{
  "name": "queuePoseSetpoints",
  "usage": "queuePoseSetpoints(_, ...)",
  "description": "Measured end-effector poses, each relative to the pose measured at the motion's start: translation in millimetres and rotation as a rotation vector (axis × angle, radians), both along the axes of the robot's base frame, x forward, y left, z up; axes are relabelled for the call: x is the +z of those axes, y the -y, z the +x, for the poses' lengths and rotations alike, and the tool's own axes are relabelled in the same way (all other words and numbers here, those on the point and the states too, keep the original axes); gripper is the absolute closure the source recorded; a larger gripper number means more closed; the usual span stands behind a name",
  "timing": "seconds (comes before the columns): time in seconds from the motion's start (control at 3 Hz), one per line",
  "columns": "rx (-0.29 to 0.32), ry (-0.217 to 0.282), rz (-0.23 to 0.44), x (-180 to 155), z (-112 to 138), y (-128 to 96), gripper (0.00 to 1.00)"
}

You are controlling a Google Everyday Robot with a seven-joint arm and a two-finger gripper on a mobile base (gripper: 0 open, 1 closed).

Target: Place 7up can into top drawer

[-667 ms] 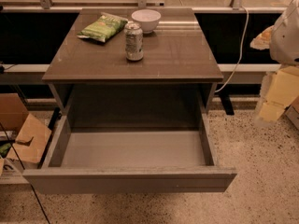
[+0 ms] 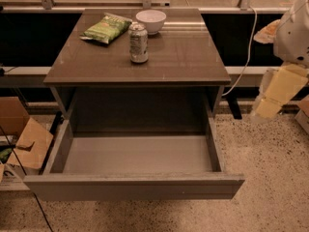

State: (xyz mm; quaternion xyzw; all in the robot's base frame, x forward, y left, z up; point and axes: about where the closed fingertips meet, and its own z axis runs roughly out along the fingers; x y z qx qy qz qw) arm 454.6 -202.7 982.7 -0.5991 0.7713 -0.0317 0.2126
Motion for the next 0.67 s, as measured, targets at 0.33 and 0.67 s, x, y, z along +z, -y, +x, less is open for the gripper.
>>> queuePoseSetpoints(0.33, 0.058, 0.102, 0.136, 15, 33, -37, 0.00)
queuePoseSetpoints(0.67, 0.083, 0.150, 0.230, 20, 64, -63, 0.00)
